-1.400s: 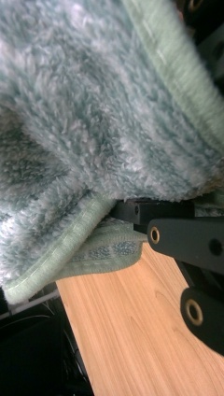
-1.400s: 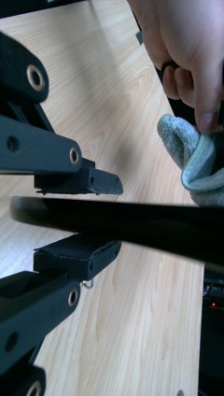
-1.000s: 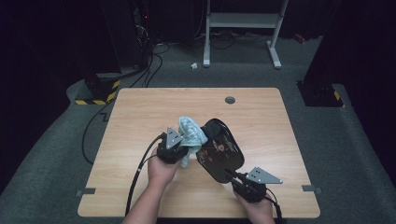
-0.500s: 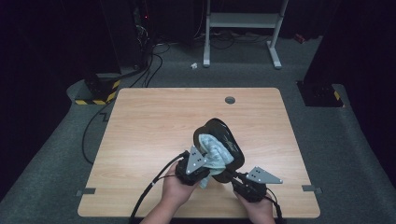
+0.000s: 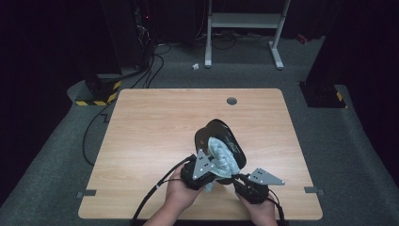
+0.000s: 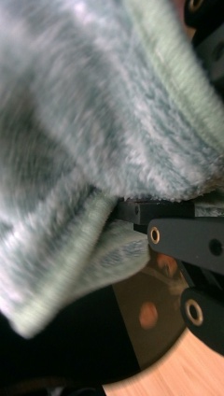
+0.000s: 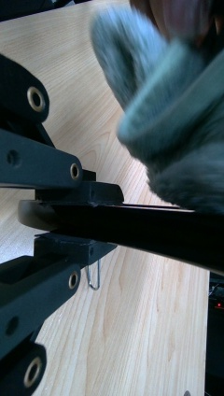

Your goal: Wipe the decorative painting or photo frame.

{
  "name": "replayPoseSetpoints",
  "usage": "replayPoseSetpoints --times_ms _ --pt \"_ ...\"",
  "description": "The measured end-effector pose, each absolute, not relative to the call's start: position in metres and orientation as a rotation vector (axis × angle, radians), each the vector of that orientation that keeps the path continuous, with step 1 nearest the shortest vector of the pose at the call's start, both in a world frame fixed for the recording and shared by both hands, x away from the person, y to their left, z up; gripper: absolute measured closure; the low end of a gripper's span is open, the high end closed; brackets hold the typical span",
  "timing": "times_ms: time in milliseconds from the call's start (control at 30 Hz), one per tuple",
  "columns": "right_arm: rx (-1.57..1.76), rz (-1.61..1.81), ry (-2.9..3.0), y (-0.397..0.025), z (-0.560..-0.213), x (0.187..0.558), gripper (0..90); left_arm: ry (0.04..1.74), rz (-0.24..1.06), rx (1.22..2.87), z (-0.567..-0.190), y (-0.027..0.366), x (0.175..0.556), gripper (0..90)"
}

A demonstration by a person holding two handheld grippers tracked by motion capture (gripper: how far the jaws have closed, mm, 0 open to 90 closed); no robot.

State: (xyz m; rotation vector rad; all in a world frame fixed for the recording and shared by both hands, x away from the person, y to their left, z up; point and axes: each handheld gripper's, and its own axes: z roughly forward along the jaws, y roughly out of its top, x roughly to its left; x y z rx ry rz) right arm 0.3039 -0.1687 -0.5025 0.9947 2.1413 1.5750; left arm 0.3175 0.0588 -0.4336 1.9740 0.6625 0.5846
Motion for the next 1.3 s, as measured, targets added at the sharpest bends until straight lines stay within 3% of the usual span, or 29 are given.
replayPoseSetpoints --times_ms 400,967,1300 --pt "0.993 1.576 2.138 -0.169 -0.502 0.304 77.3 0.888 0.612 1.914 -0.444 0.100 0.358 69.0" --pt "0.992 1.574 2.137 -0.168 -0.502 0.303 77.4 0.622 0.484 1.954 -0.434 0.051 0.302 69.2" --pt "0.988 1.579 2.138 -0.169 -0.503 0.304 77.4 0.733 0.512 1.939 -0.445 0.075 0.329 69.2"
